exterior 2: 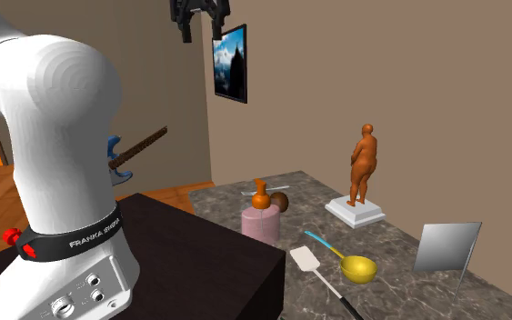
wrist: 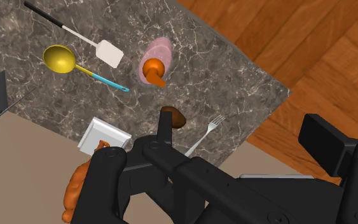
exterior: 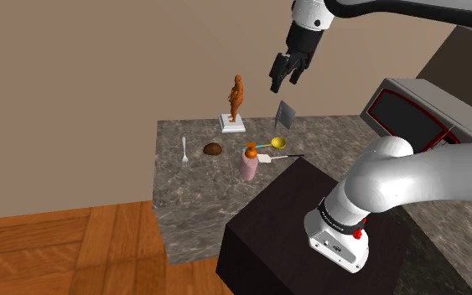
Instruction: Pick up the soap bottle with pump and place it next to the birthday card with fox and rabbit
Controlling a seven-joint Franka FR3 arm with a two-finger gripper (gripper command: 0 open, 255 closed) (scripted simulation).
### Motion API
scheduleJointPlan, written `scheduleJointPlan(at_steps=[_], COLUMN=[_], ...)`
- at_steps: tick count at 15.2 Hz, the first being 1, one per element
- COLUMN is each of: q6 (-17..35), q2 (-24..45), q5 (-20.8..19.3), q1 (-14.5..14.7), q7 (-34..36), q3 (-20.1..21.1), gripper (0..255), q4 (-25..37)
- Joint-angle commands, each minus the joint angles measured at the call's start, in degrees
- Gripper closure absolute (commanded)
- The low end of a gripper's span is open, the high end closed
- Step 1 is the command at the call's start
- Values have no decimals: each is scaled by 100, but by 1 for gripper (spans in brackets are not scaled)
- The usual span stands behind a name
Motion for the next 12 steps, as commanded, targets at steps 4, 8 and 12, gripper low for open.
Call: scheduleJointPlan(at_steps=[4,8,12], q6=[579,1385,2222], q2=[250,712,1324], q5=[-44,-102,-163], q1=[-65,-158,-251], q7=[-7,-15,-16], q3=[-49,-114,-187], gripper=[0,0,0], q4=[-372,-773,-1054])
